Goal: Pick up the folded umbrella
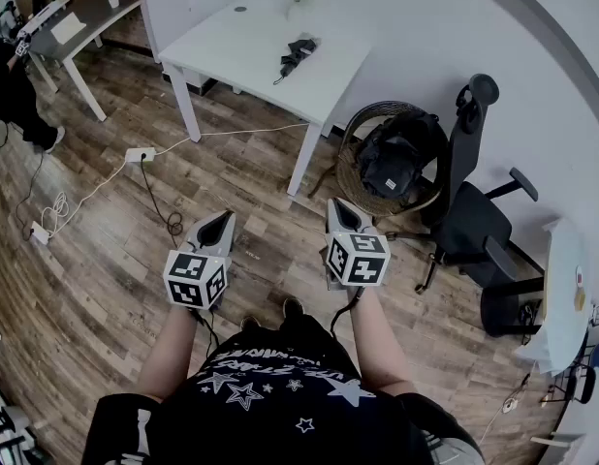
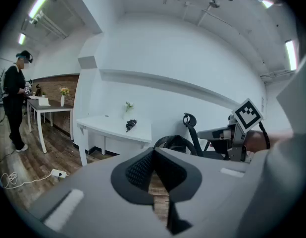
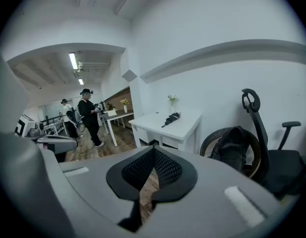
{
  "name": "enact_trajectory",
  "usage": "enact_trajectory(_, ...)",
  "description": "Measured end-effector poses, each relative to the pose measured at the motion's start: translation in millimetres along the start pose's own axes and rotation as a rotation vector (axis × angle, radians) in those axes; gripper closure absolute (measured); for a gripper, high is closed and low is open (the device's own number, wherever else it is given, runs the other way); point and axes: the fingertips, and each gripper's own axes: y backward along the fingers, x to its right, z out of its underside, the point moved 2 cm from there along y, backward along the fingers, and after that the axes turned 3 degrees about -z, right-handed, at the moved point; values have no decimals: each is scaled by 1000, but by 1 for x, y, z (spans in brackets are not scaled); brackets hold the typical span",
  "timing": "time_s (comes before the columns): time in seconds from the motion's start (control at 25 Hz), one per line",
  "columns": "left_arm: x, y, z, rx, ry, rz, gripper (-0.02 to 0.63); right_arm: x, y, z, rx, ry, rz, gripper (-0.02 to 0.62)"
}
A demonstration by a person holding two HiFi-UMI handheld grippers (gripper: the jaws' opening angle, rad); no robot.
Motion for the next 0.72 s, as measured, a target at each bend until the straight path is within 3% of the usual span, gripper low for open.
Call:
enact_trajectory(0.52, -13, 21, 11, -27, 3, 33, 603, -30, 4, 14, -32, -6, 12, 580)
enact_trajectory(0.72, -16, 35, 30, -56, -15, 57, 603, -37, 8, 25, 1, -69, 22, 580)
